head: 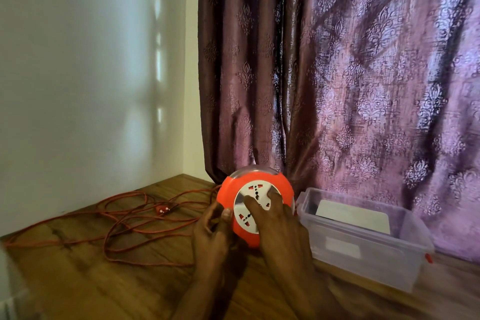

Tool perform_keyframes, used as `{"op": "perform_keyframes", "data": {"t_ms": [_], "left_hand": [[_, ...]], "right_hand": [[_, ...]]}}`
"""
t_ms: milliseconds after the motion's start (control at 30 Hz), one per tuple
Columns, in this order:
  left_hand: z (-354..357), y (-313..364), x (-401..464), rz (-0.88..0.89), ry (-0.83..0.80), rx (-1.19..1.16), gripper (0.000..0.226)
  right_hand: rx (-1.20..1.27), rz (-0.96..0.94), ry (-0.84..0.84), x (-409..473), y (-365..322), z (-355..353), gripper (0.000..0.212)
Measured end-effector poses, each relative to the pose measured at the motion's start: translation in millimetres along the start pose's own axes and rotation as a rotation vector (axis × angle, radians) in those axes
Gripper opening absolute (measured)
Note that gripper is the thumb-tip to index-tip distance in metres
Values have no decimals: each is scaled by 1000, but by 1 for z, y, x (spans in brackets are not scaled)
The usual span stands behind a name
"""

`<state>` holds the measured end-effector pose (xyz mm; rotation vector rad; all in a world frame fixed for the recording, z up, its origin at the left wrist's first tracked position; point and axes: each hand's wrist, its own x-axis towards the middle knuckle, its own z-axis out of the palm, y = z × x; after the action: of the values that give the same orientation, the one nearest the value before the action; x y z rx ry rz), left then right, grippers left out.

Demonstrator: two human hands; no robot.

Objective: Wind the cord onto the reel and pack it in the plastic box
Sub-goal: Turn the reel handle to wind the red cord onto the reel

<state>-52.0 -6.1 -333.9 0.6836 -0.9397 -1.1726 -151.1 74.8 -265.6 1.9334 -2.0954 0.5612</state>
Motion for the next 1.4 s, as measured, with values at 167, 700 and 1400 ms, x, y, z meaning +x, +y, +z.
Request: {"op": "perform_keyframes", "data": {"t_ms": [167, 700, 1400], "left_hand": [[0, 4, -1, 40, -35, 65, 56], [2, 6, -5, 138, -48, 148, 35], [2, 14, -6, 69, -35, 138, 38]], "right_hand": [[-39, 4, -15, -1, 4, 2, 64], [80, 51, 184, 0, 6, 0, 57], [-6, 18, 82, 2, 14, 2, 63]]}}
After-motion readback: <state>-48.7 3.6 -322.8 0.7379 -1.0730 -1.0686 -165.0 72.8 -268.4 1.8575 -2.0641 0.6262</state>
